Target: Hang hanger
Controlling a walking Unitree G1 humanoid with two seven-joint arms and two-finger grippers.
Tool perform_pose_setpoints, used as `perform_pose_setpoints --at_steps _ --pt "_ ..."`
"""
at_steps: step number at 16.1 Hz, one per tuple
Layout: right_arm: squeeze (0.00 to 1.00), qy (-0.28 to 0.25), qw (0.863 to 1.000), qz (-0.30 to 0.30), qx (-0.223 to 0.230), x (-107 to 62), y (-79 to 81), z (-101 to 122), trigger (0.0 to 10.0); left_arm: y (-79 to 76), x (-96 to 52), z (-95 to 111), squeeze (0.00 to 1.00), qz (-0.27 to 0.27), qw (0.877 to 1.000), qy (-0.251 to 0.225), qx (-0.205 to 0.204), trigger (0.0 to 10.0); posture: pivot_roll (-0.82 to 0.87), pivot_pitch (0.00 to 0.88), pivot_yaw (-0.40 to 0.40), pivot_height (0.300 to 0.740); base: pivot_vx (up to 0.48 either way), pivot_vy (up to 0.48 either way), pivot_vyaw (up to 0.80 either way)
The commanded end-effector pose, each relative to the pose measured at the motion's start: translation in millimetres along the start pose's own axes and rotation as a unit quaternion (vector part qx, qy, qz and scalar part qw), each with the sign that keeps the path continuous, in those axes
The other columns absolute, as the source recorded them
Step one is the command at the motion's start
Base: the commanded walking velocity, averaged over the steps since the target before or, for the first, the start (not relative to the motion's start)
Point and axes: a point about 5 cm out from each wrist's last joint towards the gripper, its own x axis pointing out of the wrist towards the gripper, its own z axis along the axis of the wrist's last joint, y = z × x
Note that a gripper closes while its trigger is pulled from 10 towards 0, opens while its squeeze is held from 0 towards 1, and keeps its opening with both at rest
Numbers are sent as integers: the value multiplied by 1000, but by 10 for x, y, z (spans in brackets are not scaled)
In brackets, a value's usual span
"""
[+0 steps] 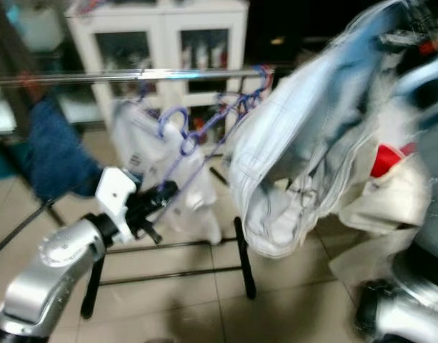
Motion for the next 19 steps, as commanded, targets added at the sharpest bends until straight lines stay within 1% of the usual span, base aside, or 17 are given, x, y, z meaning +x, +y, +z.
perform_pose_setpoints --at_steps 1,2,3,4,6,7,9,11,12,13,14,15,16,17,18,19 --pt "0 -61 994 -90 -28 9 -408 323 10000 -69 61 83 0 -22 1000 -20 2 10000 -12 0 38 740 394 0 -800" --pt "0 -61 994 -90 -28 9 -408 323 10000 -69 61 83 0 -22 1000 -20 2 10000 -12 0 38 740 394 0 -800" --pt "0 -76 985 -143 -60 20 -663 505 10000 -86 76 85 0 -26 999 -22 0 10000 -17 0 35 740 398 0 -800" --pt "0 -77 981 -162 -80 18 -759 571 10000 -92 80 82 0 -27 999 -23 -2 10000 -17 0 35 740 394 0 -800" --pt "0 -74 980 -163 -90 23 -739 569 10000 -106 87 85 0 -33 999 -24 -3 10000 -23 0 32 740 392 0 -800" --pt "0 -85 979 -154 -100 52 -703 617 10000 -113 89 94 0 -35 999 -26 -6 10000 -24 0 30 740 390 0 -800" --pt "0 -97 979 -147 -105 78 -687 673 10000 -120 91 99 0 -36 999 -28 -6 10000 -26 0 28 740 390 0 -800" --pt "0 -122 977 -131 -113 167 -684 803 10000 -171 107 115 0 -48 998 -36 -13 10000 -32 0 23 740 382 0 -800" --pt "0 -122 977 -131 -113 167 -684 803 10000 -171 107 115 0 -48 998 -36 -13 10000 -32 0 23 740 382 0 -800" --pt "0 -119 978 -123 -120 212 -668 802 10000 -184 113 119 0 -49 998 -39 -14 10000 -35 0 17 740 382 0 -800" --pt "0 -99 981 -114 -126 234 -659 737 10000 -184 116 120 0 -49 998 -39 -13 10000 -37 0 12 740 368 0 -800" --pt "0 27 992 -53 -113 194 -582 225 10000 -160 125 135 0 -36 998 -44 -10 10000 -39 0 6 740 0 0 0" --pt "0 66 992 -35 -102 142 -554 30 10000 -154 127 139 0 -33 998 -46 -11 10000 -38 0 4 740 0 0 0" --pt "0 130 987 -27 -87 -23 -530 -389 10000 -138 132 149 0 -25 998 -51 -8 10000 -36 0 4 740 0 0 0" --pt "0 181 979 -24 -88 -218 -523 -744 10000 -125 129 164 0 -22 998 -56 -9 10000 -33 0 10 740 0 0 0" --pt "0 211 972 -39 -91 -388 -581 -990 10000 -116 129 166 0 -22 998 -53 -6 10000 -33 0 10 740 0 0 0"
